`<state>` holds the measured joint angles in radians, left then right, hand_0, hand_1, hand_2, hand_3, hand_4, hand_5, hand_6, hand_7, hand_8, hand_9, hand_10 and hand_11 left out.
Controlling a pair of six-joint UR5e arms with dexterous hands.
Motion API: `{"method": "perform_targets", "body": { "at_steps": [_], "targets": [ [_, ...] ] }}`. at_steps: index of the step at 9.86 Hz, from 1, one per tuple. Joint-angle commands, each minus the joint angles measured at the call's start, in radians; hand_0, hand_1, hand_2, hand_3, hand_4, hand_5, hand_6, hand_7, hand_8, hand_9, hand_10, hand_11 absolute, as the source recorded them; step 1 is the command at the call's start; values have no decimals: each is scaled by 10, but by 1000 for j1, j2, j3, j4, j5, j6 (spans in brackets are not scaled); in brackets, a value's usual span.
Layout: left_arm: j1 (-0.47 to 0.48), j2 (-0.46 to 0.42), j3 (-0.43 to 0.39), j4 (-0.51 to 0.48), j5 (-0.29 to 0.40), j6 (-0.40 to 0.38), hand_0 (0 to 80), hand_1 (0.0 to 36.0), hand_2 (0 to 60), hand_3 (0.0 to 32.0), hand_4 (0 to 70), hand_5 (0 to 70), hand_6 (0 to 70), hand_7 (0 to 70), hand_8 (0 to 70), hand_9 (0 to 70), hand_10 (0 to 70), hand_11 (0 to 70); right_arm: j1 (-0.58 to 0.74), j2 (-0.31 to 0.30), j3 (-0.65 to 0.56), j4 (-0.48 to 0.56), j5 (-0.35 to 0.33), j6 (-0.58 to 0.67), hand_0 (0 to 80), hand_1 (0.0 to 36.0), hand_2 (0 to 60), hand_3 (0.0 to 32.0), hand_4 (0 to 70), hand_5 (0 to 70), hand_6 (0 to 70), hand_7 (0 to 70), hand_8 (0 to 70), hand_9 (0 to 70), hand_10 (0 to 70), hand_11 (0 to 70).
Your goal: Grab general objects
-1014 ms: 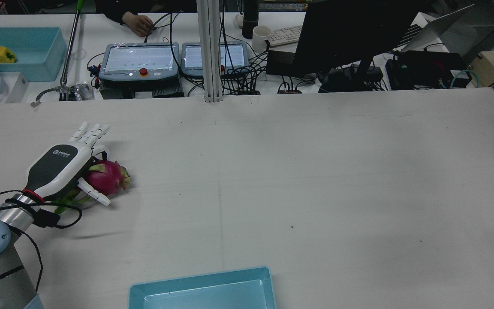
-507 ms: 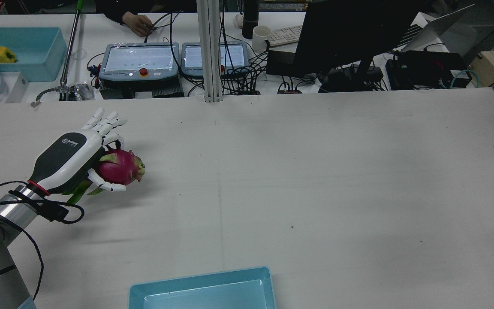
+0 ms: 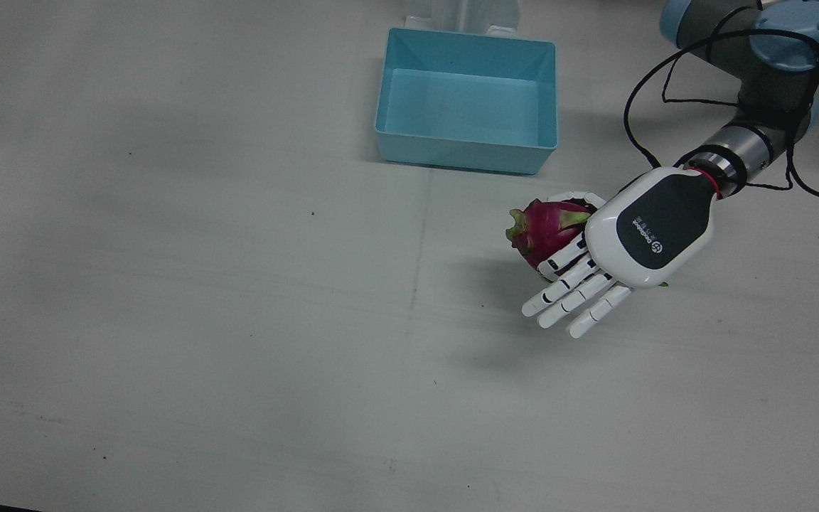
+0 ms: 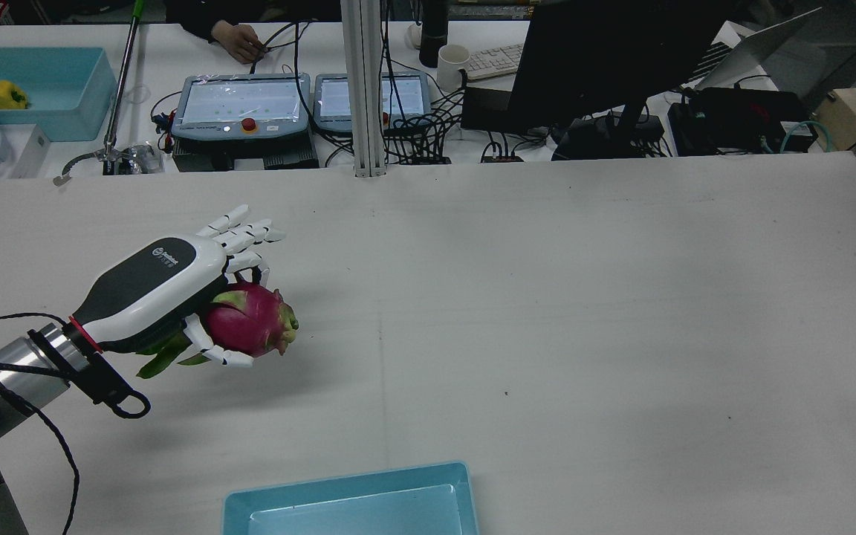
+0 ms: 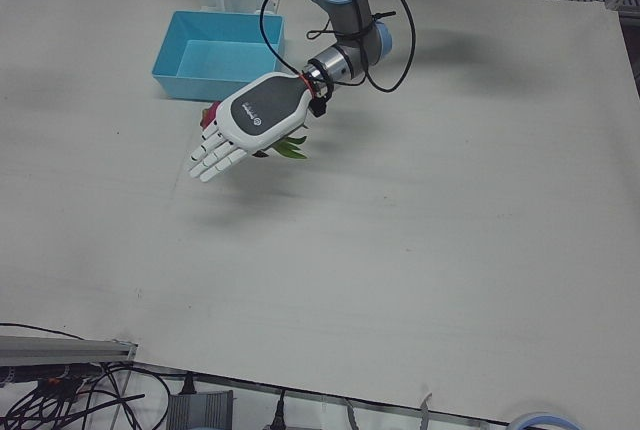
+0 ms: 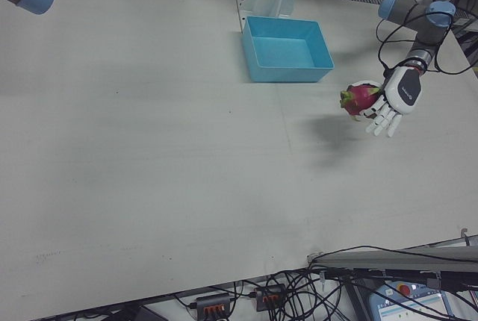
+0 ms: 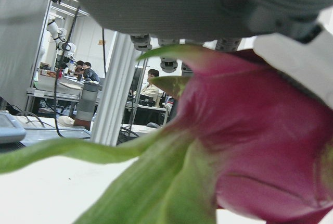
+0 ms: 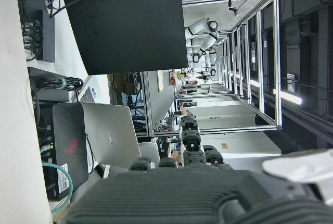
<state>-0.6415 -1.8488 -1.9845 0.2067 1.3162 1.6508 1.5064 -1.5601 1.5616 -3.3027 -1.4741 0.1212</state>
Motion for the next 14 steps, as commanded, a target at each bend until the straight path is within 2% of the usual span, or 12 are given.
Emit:
{"method": "perform_targets", "body": {
  "at_steps": [1,3,4,5,7,10,14],
  "targets": [
    [43,-1,-48,55,130,-37,417,165,600,0,436,700,104,202,162,61,40,57,0,0,0,0,0,0,0,0,0,0,0,0,0,0,0,0,0,0],
    [89,-1,-162,170,149,-42,421,152,598,0,450,700,99,206,156,54,36,51,0,0,0,0,0,0,0,0,0,0,0,0,0,0,0,0,0,0],
    [111,-1,-228,239,149,-42,429,153,589,0,465,700,100,210,155,53,35,48,0,0,0,0,0,0,0,0,0,0,0,0,0,0,0,0,0,0],
    [131,-1,-261,288,149,-45,451,164,596,0,497,700,110,224,156,54,36,52,0,0,0,0,0,0,0,0,0,0,0,0,0,0,0,0,0,0],
    [196,-1,-267,322,149,-72,461,173,599,0,522,700,118,237,155,52,36,52,0,0,0,0,0,0,0,0,0,0,0,0,0,0,0,0,0,0],
    [240,-1,-321,375,149,-77,464,161,528,0,538,700,118,243,147,43,35,50,0,0,0,0,0,0,0,0,0,0,0,0,0,0,0,0,0,0],
    [318,-1,-326,390,137,-114,481,170,466,0,560,700,121,251,143,37,30,44,0,0,0,0,0,0,0,0,0,0,0,0,0,0,0,0,0,0]
  ]
}}
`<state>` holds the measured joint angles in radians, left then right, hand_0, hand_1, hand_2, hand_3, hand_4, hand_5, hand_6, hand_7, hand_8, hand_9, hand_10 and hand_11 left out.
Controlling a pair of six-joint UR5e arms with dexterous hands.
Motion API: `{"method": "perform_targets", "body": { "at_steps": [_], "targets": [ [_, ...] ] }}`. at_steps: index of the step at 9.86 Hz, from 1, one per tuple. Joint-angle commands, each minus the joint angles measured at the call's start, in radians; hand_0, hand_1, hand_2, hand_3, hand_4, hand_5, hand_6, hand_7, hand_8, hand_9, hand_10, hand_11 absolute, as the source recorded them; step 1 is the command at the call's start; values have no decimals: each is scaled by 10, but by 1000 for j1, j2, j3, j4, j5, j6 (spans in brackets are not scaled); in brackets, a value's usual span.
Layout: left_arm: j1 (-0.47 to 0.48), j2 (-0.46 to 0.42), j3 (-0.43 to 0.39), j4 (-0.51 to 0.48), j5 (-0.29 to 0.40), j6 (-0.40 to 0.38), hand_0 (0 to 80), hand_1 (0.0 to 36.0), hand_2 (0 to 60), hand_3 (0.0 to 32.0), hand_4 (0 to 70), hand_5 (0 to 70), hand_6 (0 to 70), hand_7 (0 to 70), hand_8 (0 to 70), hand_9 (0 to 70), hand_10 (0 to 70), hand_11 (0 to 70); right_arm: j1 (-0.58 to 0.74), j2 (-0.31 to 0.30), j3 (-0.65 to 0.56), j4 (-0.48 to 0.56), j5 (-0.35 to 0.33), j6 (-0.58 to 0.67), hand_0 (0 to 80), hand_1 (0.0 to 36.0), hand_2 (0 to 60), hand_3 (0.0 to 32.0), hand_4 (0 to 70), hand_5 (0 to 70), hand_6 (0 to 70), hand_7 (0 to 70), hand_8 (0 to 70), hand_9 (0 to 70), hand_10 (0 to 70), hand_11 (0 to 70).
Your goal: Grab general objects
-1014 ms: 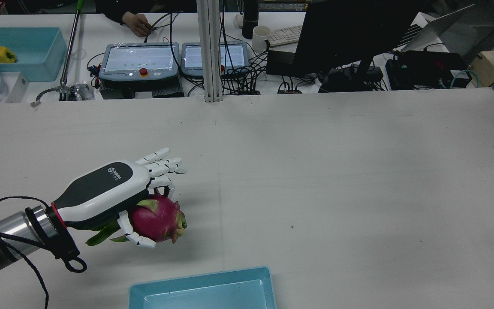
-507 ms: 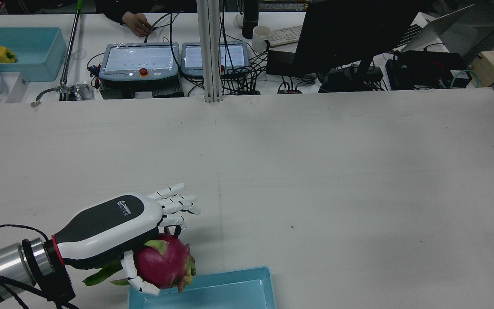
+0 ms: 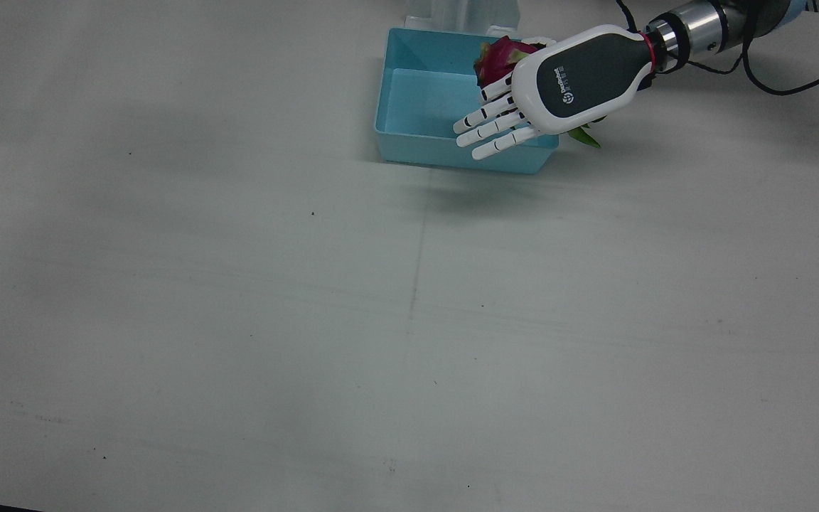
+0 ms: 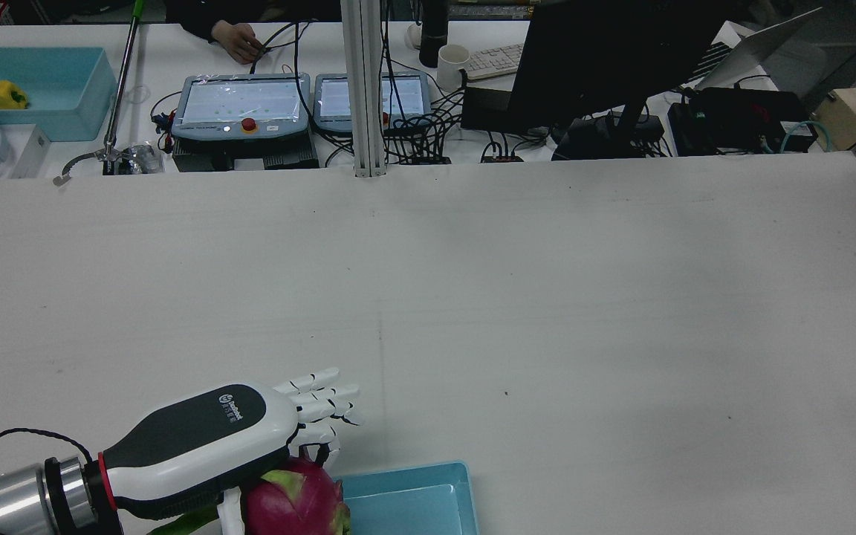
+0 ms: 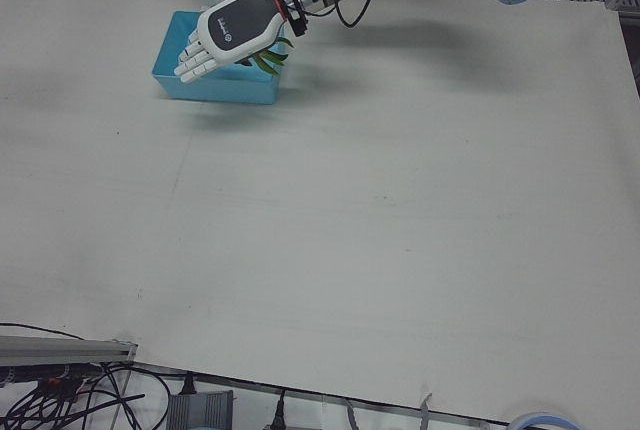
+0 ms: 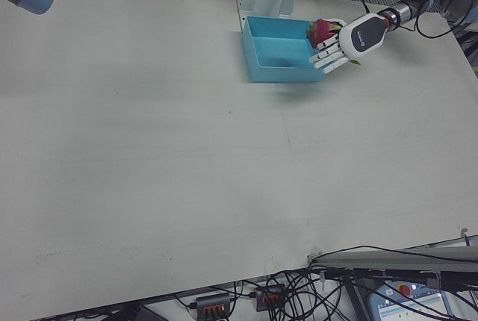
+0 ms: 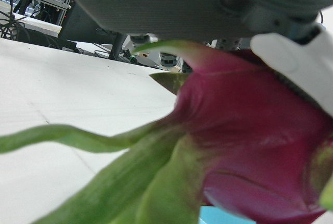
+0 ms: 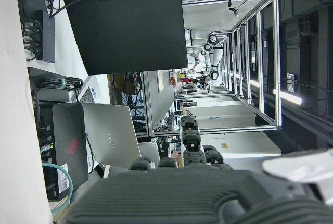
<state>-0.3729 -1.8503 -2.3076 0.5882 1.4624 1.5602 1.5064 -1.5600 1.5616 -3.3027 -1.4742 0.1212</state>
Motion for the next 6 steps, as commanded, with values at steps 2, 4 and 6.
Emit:
{"method": "perform_targets", "body": {
  "at_steps": [2,4,6],
  "targets": [
    [51,0,-1,21,-10,-48,491,165,396,0,558,700,126,254,140,36,25,38,0,0,0,0,0,0,0,0,0,0,0,0,0,0,0,0,0,0],
    [87,0,4,47,-10,-77,477,99,194,0,525,700,113,243,126,34,16,20,0,0,0,0,0,0,0,0,0,0,0,0,0,0,0,0,0,0],
    [94,0,2,67,-10,-77,457,41,0,0,147,375,35,160,95,18,0,0,0,0,0,0,0,0,0,0,0,0,0,0,0,0,0,0,0,0]
  ]
}}
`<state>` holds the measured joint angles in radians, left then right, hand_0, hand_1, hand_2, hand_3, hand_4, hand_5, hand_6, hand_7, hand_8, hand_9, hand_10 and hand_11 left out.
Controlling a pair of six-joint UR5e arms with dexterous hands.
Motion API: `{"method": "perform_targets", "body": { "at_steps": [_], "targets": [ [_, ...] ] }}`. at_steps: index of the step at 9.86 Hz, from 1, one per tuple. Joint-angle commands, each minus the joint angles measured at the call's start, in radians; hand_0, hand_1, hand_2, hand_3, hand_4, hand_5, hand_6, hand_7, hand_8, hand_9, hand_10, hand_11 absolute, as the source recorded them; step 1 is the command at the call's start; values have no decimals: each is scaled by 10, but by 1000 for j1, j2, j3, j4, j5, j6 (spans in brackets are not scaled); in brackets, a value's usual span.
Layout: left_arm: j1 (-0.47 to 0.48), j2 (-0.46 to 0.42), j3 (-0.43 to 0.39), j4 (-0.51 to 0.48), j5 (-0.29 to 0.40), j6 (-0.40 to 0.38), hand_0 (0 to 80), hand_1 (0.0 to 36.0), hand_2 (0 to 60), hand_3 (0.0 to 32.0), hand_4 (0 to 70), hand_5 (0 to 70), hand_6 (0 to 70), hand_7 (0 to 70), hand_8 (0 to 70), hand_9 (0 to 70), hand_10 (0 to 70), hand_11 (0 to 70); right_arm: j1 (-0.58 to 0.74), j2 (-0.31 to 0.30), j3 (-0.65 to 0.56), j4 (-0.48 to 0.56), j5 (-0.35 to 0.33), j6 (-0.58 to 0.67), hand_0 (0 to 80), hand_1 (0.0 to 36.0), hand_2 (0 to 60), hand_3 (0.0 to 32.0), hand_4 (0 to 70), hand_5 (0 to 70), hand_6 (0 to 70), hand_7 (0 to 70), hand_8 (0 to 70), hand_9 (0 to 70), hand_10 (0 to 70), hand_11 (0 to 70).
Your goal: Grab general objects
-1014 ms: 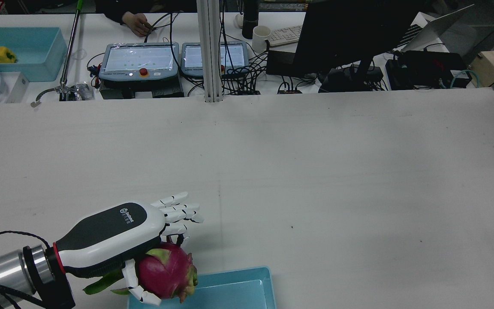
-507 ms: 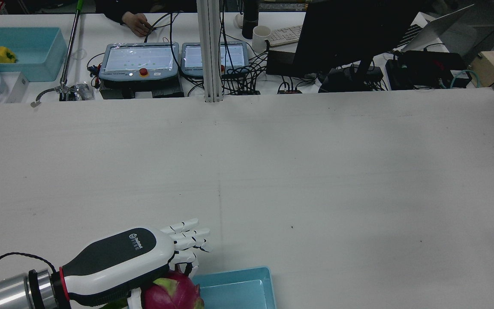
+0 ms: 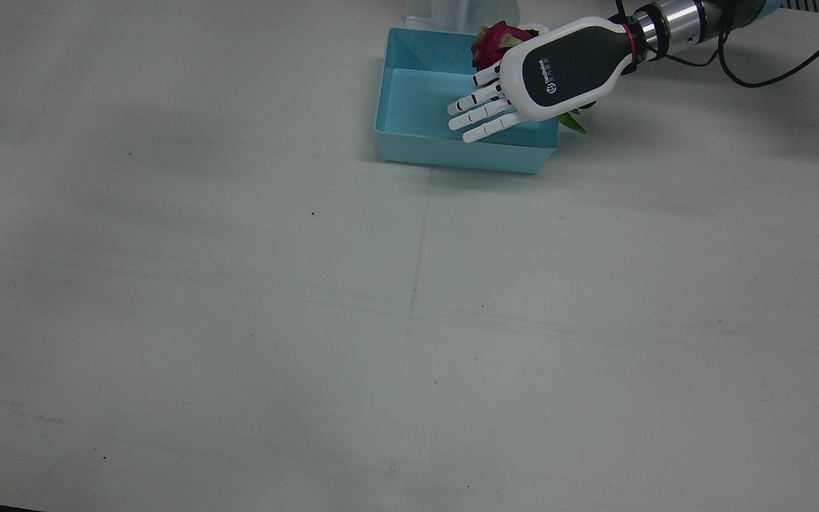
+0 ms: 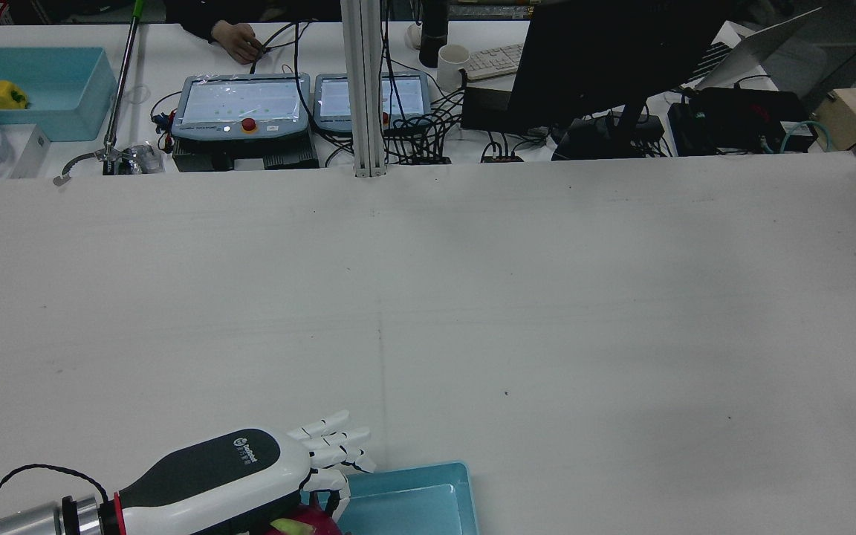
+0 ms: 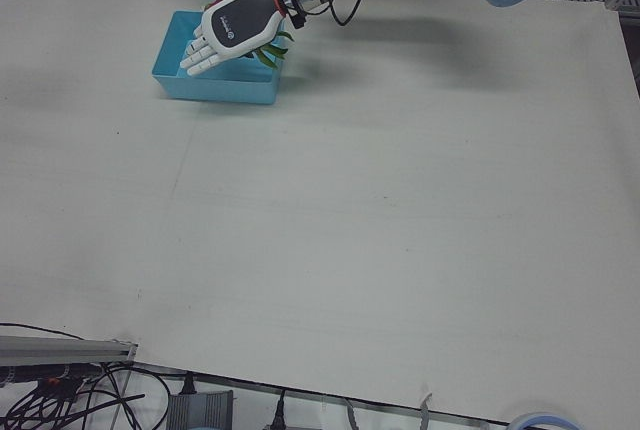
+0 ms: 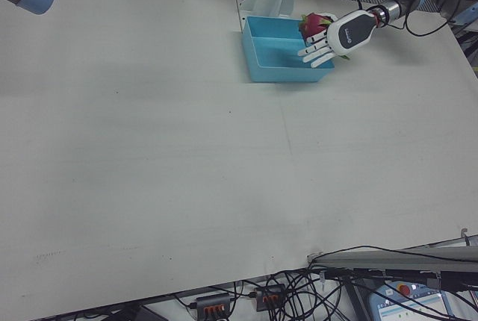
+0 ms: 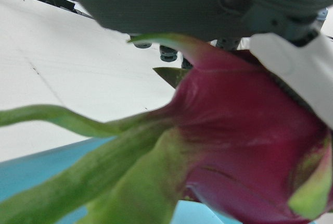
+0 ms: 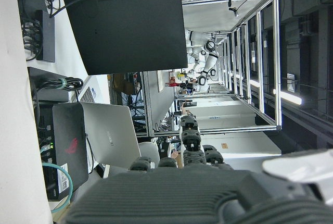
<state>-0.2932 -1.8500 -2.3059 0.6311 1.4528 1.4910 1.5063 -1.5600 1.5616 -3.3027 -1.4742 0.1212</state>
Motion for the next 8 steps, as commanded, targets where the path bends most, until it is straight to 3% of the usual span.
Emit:
{"method": "perform_targets", "body": {
  "at_steps": [1,2,3,5,7,8],
  "targets": [
    [14,0,0,28,0,-8,444,30,0,116,43,230,0,117,89,9,0,0,0,0,0,0,0,0,0,0,0,0,0,0,0,0,0,0,0,0],
    [14,0,0,29,0,-8,410,7,0,206,0,165,0,86,83,3,0,0,0,0,0,0,0,0,0,0,0,0,0,0,0,0,0,0,0,0],
    [12,0,0,29,0,-8,383,0,0,232,0,133,0,63,79,0,0,0,0,0,0,0,0,0,0,0,0,0,0,0,0,0,0,0,0,0],
    [12,0,0,29,-3,-8,305,0,0,206,0,98,0,42,67,0,0,0,0,0,0,0,0,0,0,0,0,0,0,0,0,0,0,0,0,0],
    [8,0,3,29,-5,-8,280,0,0,182,0,83,0,40,47,0,0,0,0,0,0,0,0,0,0,0,0,0,0,0,0,0,0,0,0,0],
    [0,0,6,30,-5,-8,243,0,0,192,0,79,0,37,47,0,0,0,0,0,0,0,0,0,0,0,0,0,0,0,0,0,0,0,0,0]
  ]
}}
